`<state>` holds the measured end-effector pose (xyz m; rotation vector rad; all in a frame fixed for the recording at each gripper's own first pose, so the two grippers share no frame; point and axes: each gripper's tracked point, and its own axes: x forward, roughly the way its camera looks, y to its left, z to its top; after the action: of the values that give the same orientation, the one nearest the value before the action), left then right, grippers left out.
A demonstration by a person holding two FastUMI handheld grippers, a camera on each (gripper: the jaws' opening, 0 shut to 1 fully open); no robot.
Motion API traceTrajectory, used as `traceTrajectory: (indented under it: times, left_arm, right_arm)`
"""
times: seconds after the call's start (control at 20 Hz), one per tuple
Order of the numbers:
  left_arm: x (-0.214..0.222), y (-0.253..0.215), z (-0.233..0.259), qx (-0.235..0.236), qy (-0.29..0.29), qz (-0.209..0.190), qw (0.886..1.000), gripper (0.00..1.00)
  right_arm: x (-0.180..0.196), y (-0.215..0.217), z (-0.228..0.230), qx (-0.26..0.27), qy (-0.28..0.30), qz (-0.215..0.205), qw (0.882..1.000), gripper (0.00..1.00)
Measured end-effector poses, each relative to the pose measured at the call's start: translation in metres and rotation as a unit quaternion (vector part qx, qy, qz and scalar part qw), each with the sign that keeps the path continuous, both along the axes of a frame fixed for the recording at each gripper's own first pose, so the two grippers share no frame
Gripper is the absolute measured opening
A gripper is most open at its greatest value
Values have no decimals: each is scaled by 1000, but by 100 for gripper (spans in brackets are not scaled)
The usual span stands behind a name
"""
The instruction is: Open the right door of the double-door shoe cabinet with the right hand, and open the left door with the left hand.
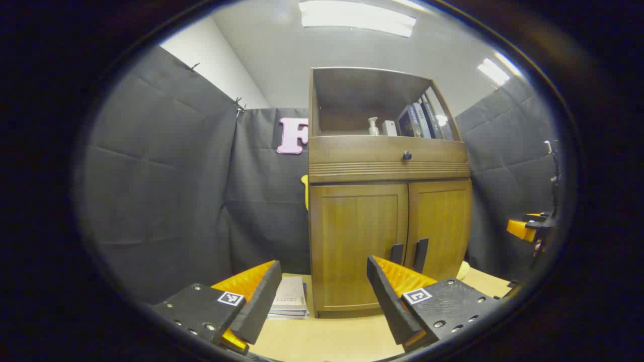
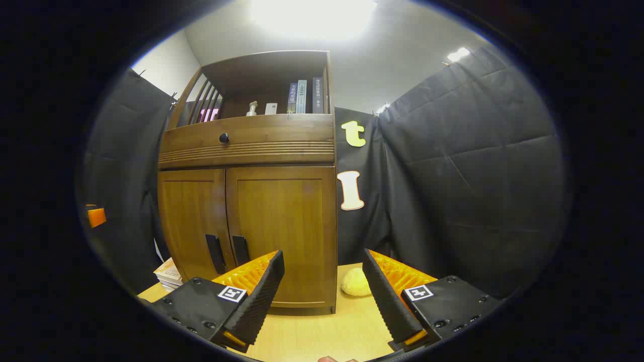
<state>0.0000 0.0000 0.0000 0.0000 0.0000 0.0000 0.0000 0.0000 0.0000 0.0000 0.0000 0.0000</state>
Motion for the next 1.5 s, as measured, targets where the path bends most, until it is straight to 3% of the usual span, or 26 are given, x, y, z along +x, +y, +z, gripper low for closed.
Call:
traceTrajectory:
  times: [0.3, 0.35, 0.4, 0.5, 0.6, 0.65, 0.75, 0.8, 0.9, 0.95, 1.05, 1.1, 1.45, 1.5]
  left_arm:
    - [2, -6, -12, 17, 8, -4, 1000, 100]
    - [2, -7, -14, 22, 11, -4, 1000, 100]
    - [2, -7, -17, 28, 14, -1, 1000, 100]
    - [2, -9, -20, 33, 16, 0, 999, 100]
    - [1, -9, -20, 30, 16, -3, 999, 100]
    - [0, -8, -19, 28, 15, -4, 999, 100]
    - [0, -7, -19, 21, 16, -3, 1000, 100]
    - [-1, -6, -21, 17, 20, -1, 1000, 100]
    - [-3, 0, -29, 9, 23, 0, 1000, 100]
    - [-5, 2, -30, 6, 23, 1, 1000, 100]
    - [-10, 4, -37, 2, 26, 4, 1000, 100]
    - [-13, 3, -40, 0, 28, 4, 1000, 100]
    - [-16, 7, -45, -8, 39, 16, 999, 100]
    - [-17, 6, -47, -11, 41, 17, 999, 100]
  right_arm:
    - [-3, 1, -4, 1, 11, 0, 1000, 98]
    - [-4, 1, -4, 1, 11, 0, 1000, 94]
    - [-4, 1, -4, 1, 12, 1, 1000, 98]
    - [-5, 2, -4, 1, 13, 3, 1000, 98]
    - [-5, 3, -4, -3, 15, 6, 1000, 94]
    - [-6, 3, -4, -4, 15, 7, 1000, 98]
    - [-6, 4, -5, -3, 18, 10, 1000, 94]
    - [-6, 5, -6, -3, 19, 12, 1000, 98]
    - [-7, 6, -5, -2, 22, 17, 1000, 98]
    - [-7, 7, -5, -2, 23, 20, 1000, 94]
    - [-7, 10, -4, 0, 25, 30, 999, 94]
    - [-6, 12, -1, -1, 25, 34, 999, 98]
    - [35, 54, 3, 0, 24, 58, 998, 98]
    - [40, 59, 4, 2, 24, 60, 998, 94]
